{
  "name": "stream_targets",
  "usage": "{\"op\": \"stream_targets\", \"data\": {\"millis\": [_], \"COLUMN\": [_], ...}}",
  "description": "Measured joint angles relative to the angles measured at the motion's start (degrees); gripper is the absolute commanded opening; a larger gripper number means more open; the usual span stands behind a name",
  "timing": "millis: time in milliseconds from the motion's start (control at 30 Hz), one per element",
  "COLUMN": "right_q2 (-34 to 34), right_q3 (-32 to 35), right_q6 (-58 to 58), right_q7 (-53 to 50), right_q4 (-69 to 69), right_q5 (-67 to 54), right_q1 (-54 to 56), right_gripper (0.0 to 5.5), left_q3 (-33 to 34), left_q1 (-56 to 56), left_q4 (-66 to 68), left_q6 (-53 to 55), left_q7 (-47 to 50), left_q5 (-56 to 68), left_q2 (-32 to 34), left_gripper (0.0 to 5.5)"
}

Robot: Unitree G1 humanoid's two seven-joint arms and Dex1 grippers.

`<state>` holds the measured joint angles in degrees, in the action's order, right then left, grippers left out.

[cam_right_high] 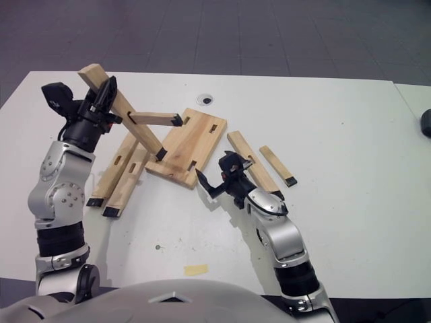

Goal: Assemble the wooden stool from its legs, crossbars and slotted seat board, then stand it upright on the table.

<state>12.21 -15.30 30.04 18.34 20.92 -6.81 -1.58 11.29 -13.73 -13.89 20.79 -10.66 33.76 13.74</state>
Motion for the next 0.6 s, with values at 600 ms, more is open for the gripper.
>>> {"op": "stream_targets", "data": {"millis": [600], "right_q2": [0.0], "right_q3": [0.0], "right_q6": [-0.8], "right_q7": [0.8], "right_q4": [-0.8], "right_q5": [0.9], "right_q1": [0.7], "right_gripper": [5.40], "left_q3": [-5.8], "left_q1": [6.5], "left_q4": [-2.8], "left_q6": [-7.8], "left_q7": [-2.8], "left_q5": [-6.9], "left_q2": [0.2], "left_gripper": [1.04]}}
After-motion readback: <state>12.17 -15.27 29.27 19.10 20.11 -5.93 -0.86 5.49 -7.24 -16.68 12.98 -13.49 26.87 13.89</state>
